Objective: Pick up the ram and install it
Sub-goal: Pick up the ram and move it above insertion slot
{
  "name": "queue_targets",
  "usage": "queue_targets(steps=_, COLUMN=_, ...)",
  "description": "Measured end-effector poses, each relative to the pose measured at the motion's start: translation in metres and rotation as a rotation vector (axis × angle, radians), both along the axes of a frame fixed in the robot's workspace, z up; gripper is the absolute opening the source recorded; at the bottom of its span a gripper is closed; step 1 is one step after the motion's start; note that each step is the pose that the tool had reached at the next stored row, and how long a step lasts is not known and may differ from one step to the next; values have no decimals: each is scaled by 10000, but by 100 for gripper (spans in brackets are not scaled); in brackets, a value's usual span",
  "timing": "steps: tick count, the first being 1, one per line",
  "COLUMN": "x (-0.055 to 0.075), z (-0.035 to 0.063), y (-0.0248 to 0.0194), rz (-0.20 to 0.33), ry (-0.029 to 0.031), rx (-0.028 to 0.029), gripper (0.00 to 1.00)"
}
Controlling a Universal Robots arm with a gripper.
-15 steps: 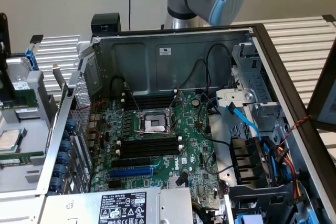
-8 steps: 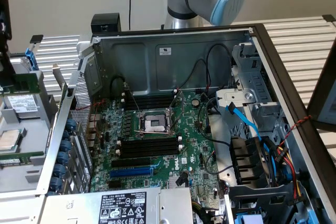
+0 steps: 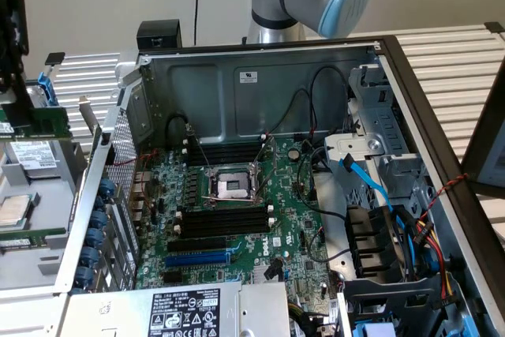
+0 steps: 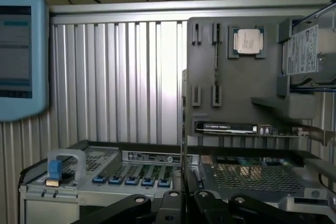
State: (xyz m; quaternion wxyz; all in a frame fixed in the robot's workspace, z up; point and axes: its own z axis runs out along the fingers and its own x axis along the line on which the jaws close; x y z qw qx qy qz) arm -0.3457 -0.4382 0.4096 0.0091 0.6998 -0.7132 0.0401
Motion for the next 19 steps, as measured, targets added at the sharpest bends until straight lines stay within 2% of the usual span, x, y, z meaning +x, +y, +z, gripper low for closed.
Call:
queue_targets(steps=5, x=178, z=8, y=-7, rz=2, ry=93, rx=7, gripper=13)
queue_targets(steps=13, x=418, z=8, y=-14, rz=2, ry=346, rx=35, gripper=13)
queue_targets(steps=16, x=503, z=8, y=-16, rz=1, ry=432, rx=82, gripper=13)
queue_targets(steps=19, x=597, z=8, y=-22, rz=3, ry=506, rx=104, gripper=13)
